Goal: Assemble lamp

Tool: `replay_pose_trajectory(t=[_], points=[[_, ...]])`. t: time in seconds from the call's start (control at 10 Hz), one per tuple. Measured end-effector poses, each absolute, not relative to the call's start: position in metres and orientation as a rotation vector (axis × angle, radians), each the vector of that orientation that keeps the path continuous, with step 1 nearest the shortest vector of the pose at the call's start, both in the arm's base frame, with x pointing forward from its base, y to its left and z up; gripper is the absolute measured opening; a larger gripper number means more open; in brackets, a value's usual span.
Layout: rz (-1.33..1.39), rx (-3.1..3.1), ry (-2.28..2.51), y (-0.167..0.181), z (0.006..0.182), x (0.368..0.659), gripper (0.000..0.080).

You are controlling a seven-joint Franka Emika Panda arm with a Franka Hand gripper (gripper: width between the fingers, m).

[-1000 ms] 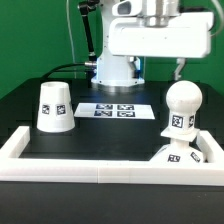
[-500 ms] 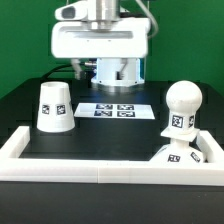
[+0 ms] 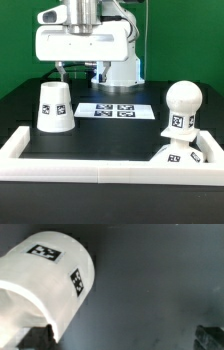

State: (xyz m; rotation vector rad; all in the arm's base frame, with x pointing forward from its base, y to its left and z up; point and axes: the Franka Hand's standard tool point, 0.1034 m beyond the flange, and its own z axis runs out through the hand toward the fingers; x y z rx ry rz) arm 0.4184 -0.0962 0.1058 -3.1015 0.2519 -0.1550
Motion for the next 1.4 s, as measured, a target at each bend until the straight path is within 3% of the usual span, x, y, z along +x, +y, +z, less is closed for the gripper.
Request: replay_pose_trajectory(t=[0.7,1.1,1.4], points=[[-0.133,-3.122,0.156,-0.116,0.098,0.413,0.0698],[-0.103,-3.148,0.096,-0.123,0.08,0.406,0.0698],[-0.101,-3.148,0.084,-0.118,0.08,0.41,0.0698]])
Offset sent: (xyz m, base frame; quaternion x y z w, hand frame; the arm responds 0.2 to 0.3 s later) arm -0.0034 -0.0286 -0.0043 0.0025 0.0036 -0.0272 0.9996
